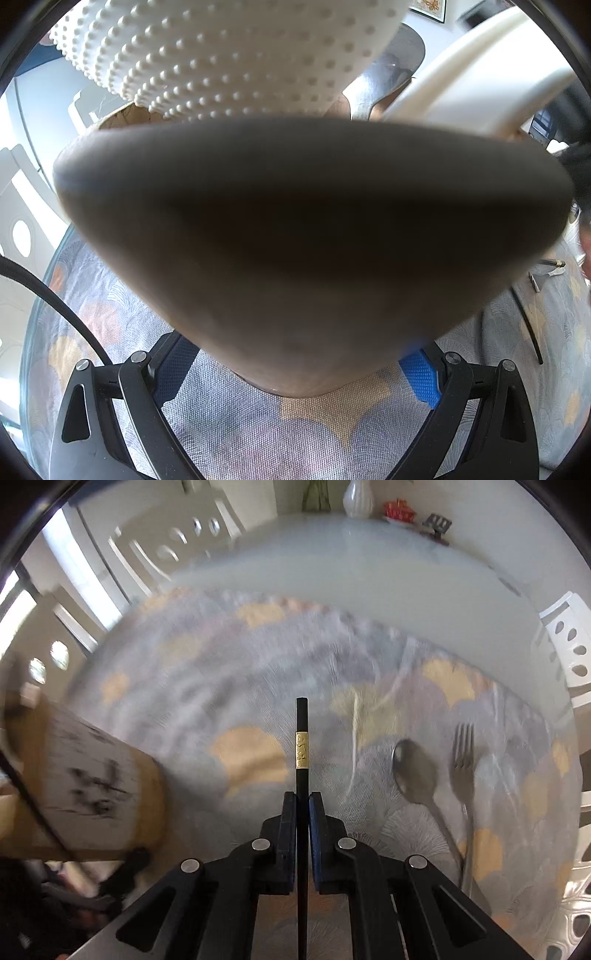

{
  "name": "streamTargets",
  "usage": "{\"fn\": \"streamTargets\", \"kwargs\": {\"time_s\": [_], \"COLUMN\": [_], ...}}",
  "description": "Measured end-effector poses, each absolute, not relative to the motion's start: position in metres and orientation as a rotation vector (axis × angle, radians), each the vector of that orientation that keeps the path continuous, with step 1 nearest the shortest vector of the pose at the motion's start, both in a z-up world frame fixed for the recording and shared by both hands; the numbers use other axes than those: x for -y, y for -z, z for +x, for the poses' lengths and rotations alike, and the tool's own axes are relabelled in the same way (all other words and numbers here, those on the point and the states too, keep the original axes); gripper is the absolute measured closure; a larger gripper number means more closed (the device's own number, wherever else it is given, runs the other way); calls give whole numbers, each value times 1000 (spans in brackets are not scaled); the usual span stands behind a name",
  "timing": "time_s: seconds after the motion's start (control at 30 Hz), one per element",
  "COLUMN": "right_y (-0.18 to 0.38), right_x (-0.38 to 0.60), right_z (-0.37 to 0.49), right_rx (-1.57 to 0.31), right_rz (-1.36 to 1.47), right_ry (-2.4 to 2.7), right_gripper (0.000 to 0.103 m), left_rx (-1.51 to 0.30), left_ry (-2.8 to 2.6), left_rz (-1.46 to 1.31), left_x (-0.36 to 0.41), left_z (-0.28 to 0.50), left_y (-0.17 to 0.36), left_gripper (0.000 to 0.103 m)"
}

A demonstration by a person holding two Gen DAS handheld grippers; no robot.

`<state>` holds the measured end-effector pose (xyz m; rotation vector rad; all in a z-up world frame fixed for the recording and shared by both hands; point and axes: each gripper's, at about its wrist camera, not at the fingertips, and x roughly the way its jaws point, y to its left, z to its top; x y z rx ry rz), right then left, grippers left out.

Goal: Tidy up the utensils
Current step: 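Lower the black chopstick into the wooden holder and open the right tool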

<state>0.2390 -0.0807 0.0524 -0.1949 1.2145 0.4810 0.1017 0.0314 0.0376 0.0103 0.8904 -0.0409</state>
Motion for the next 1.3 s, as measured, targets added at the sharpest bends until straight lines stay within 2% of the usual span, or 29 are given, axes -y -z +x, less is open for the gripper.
{"fn": "streamTargets", "kwargs": {"time_s": [0.43,0.87,1.03,1.3], "right_y": [-195,-341,-354,-335], "right_x": [142,107,74,30], "right_z": [198,183,178,170], "right_rx": [-953,-559,-516,-523], "right_rz": [3,69,63,19], "right_ry": [-522,-642,-710,-758], "right_gripper": [97,97,97,97], "left_rx": [-891,-891,-892,-892], "left_ry": [41,41,41,42], "left_rz": [11,11,11,10], "left_x": [-30,-30,-31,-30], "left_z": [101,102,102,102], "left_y": [-38,-39,-39,-39], "left_gripper": [6,6,6,6]}}
